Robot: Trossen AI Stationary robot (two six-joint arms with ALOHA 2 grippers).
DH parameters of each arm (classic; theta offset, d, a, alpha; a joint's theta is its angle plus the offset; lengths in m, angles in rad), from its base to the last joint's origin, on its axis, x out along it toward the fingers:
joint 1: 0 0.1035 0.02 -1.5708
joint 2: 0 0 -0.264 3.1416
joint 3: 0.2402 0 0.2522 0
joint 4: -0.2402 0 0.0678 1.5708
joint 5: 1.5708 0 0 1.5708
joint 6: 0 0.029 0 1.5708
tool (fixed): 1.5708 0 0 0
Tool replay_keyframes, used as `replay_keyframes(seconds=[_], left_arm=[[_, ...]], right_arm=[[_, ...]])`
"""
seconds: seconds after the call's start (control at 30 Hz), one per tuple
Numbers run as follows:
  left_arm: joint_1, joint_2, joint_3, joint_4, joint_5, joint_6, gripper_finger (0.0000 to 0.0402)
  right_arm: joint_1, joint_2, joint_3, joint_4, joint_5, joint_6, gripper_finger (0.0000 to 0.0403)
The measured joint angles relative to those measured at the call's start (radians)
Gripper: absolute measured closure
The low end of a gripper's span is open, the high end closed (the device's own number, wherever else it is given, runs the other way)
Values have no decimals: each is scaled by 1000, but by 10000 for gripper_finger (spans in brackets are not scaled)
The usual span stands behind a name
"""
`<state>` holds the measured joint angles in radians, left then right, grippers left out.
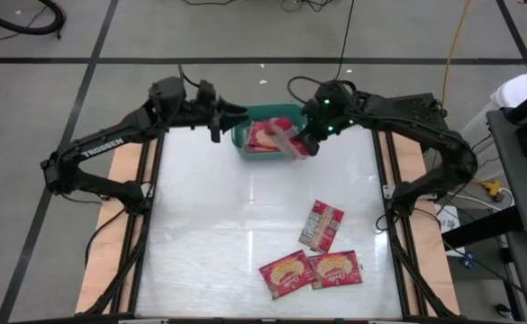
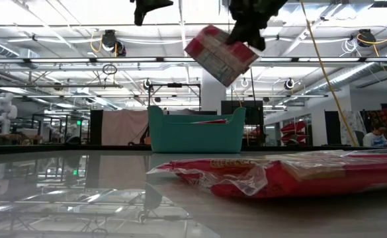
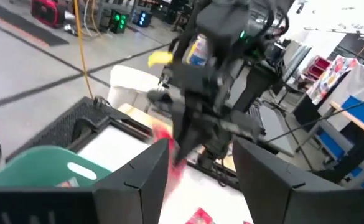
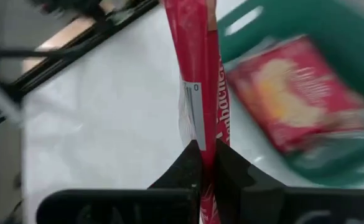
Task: Sort popcorn bags into baskets
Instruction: Put the red popcorn pack into the green bin
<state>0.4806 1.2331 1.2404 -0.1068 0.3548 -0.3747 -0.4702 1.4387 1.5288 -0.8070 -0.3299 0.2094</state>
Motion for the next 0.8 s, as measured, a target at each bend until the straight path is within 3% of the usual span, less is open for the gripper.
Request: replay_keyframes(seconds=[0.13,0.23,0.43,0.57,0.67,0.8], left_arm=[[-22,0,0,-35,-9,-20,234],[-50,1,0,-41,-34,11,244],[-145,1,0,-24,-162,245,241],[-250,9,0,45,-296,464,200],[-311,11,0,62,-466,571,150],[-362,25,0,50,-607,731,76]], right_arm=[[0,-65,0,13,105,82,395],[-4,-101,0,9,187,230,395],[-7,-120,0,149,228,484,395],[-6,-120,-58,398,161,651,395],[-8,-119,-127,576,143,805,395],[-8,-118,-211,731,147,1001,394]])
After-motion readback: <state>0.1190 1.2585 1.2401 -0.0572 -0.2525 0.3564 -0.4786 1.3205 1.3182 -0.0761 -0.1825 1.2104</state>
